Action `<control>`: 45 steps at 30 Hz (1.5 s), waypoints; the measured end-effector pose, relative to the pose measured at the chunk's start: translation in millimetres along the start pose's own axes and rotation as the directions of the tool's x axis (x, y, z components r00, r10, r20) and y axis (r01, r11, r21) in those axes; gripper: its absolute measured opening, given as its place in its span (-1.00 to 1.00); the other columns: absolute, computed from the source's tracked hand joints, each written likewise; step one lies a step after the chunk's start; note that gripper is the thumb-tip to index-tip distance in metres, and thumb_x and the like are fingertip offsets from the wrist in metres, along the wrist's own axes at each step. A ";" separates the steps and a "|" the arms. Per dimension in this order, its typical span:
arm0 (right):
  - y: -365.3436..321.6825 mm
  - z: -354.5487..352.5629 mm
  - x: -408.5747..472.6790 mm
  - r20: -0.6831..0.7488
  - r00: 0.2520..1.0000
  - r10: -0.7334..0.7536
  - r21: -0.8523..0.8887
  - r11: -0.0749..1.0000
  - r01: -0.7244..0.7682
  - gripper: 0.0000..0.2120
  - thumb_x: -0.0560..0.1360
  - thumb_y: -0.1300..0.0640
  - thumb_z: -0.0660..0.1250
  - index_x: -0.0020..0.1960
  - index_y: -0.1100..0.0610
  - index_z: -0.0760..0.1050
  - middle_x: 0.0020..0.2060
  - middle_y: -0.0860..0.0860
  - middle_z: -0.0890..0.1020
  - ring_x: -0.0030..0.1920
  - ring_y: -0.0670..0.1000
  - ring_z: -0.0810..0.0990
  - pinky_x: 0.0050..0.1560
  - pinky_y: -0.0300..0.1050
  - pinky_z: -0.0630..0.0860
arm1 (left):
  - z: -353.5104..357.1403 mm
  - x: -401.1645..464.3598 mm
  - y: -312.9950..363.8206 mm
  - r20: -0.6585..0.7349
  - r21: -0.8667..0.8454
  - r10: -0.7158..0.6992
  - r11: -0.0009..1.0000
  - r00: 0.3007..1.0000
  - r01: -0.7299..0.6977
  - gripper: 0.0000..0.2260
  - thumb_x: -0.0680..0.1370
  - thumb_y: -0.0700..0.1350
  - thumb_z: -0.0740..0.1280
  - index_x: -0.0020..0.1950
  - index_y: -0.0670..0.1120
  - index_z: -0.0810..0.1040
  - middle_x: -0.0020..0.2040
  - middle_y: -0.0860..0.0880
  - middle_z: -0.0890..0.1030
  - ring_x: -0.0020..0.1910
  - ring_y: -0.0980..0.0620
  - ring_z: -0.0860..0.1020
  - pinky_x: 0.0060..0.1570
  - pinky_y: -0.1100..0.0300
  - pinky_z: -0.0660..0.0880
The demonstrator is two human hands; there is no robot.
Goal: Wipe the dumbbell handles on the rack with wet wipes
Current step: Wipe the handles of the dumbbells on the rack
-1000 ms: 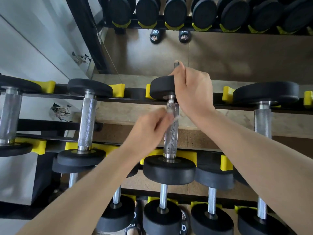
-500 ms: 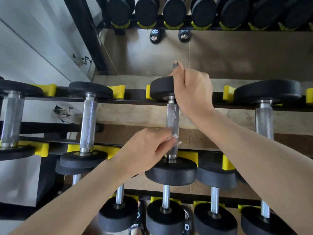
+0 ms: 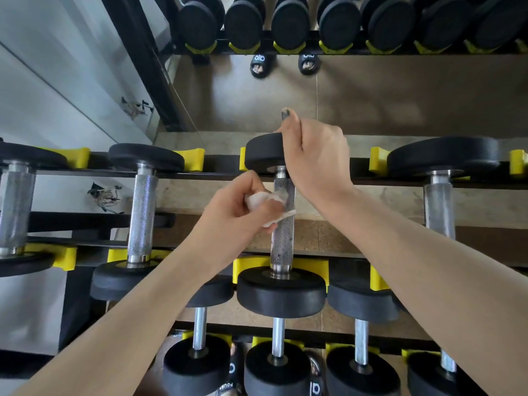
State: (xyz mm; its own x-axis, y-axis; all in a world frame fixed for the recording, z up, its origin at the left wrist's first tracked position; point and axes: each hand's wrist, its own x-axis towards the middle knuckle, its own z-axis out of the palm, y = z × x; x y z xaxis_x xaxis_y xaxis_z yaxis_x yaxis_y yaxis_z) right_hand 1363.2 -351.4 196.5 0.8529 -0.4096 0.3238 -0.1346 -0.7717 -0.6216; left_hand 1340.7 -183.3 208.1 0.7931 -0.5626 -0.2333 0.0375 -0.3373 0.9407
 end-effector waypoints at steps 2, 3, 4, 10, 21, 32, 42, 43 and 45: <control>-0.7 -0.6 -0.5 0.014 1.000 0.005 0.006 1.000 -0.005 -0.44 0.66 -0.08 0.00 -0.22 0.18 0.64 -0.45 0.00 0.51 -0.35 0.14 0.52 -0.34 -0.02 0.39 | 4.5 -0.6 -2.7 -0.030 0.287 0.104 0.954 0.994 -0.091 -0.79 0.57 -0.12 0.42 -0.09 0.03 0.39 -0.30 -0.02 0.56 -0.34 0.07 0.54 -0.27 0.13 0.55; -1.0 -1.1 -1.0 0.017 1.000 0.009 0.012 1.000 -0.009 -0.44 0.66 -0.08 0.01 -0.22 0.18 0.63 -0.46 0.01 0.51 -0.35 0.14 0.53 -0.34 -0.01 0.41 | 6.8 -1.0 -3.8 -0.028 0.416 0.173 0.897 0.985 -0.146 -0.78 0.56 -0.15 0.43 -0.06 0.04 0.39 -0.28 0.05 0.52 -0.34 0.12 0.51 -0.33 0.30 0.45; -1.1 -1.7 -1.2 0.015 1.000 0.009 0.016 1.000 -0.009 -0.45 0.66 -0.07 0.02 -0.23 0.18 0.63 -0.46 0.01 0.51 -0.35 0.14 0.53 -0.34 -0.01 0.41 | 8.6 -1.7 -5.0 -0.015 0.492 0.237 0.848 0.971 -0.199 -0.78 0.54 -0.16 0.44 -0.05 0.04 0.41 -0.22 0.09 0.48 -0.29 0.15 0.49 -0.32 0.37 0.39; -2.7 -2.7 -1.2 0.020 1.000 0.006 -0.001 1.000 -0.006 -0.45 0.67 -0.06 0.01 -0.21 0.16 0.64 -0.45 0.01 0.53 -0.35 0.11 0.54 -0.34 -0.02 0.43 | 4.6 -5.8 -11.0 0.000 0.506 0.344 0.810 0.939 -0.297 -0.85 0.61 -0.15 0.27 0.04 -0.13 0.62 -0.03 0.00 0.50 -0.15 0.04 0.50 -0.15 0.26 0.42; -4.5 -4.6 -2.4 0.026 1.000 0.015 0.007 1.000 -0.015 -0.49 0.70 -0.01 0.06 -0.26 0.18 0.59 -0.52 -0.13 0.37 -0.38 0.06 0.48 -0.39 -0.09 0.27 | 28.0 -3.9 -13.7 -0.139 0.501 0.318 0.840 0.938 -0.211 -0.82 0.56 -0.03 0.45 0.02 -0.02 0.48 -0.16 0.07 0.50 -0.18 0.08 0.50 -0.22 0.19 0.48; -4.2 -2.9 -2.6 -0.002 1.000 -0.005 0.012 1.000 0.005 -0.48 0.68 -0.01 0.06 -0.28 0.20 0.58 -0.52 -0.05 0.42 -0.40 0.11 0.51 -0.40 -0.07 0.36 | 2.7 -8.8 -22.0 0.190 0.568 0.454 0.672 0.870 -0.475 -0.91 0.62 -0.14 0.36 0.11 -0.10 0.56 0.08 0.03 0.48 -0.20 0.02 0.55 -0.22 0.05 0.54; -3.4 -2.2 -1.2 0.004 1.000 -0.004 0.031 1.000 0.003 -0.47 0.68 -0.03 0.04 -0.26 0.20 0.59 -0.47 0.03 0.54 -0.37 0.13 0.55 -0.33 0.02 0.48 | 5.1 0.3 -16.0 0.459 0.702 0.463 0.335 0.759 -0.629 -0.92 0.63 -0.18 0.32 -0.01 -0.17 0.56 -0.01 -0.13 0.54 -0.40 -0.03 0.44 -0.52 0.09 0.50; -3.3 -2.0 -1.0 -0.006 1.000 -0.005 0.034 0.999 0.005 -0.47 0.68 -0.03 0.04 -0.26 0.20 0.60 -0.46 0.03 0.55 -0.37 0.13 0.56 -0.32 0.05 0.50 | 5.4 6.3 -13.1 0.451 0.718 0.469 0.316 0.760 -0.621 -0.93 0.62 -0.19 0.32 -0.01 -0.18 0.57 -0.02 -0.15 0.54 -0.40 -0.07 0.45 -0.53 0.04 0.50; -2.7 -1.8 -1.0 -0.015 1.000 -0.003 0.039 0.999 0.003 -0.47 0.67 -0.04 0.04 -0.26 0.19 0.60 -0.45 -0.01 0.53 -0.35 0.13 0.57 -0.30 0.06 0.52 | 9.0 19.5 -6.8 0.344 0.743 0.503 0.371 0.793 -0.558 -0.89 0.62 -0.19 0.29 0.02 -0.20 0.59 0.05 -0.16 0.56 -0.33 -0.15 0.52 -0.45 -0.04 0.52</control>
State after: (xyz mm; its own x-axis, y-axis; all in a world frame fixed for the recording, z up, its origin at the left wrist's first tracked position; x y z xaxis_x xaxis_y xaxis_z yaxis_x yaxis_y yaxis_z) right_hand 1361.7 -349.7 199.2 0.8453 -0.4150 0.3364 -0.1120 -0.7533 -0.6480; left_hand 1350.4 -198.8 194.9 0.4383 -0.8754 0.2039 -0.8800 -0.3717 0.2958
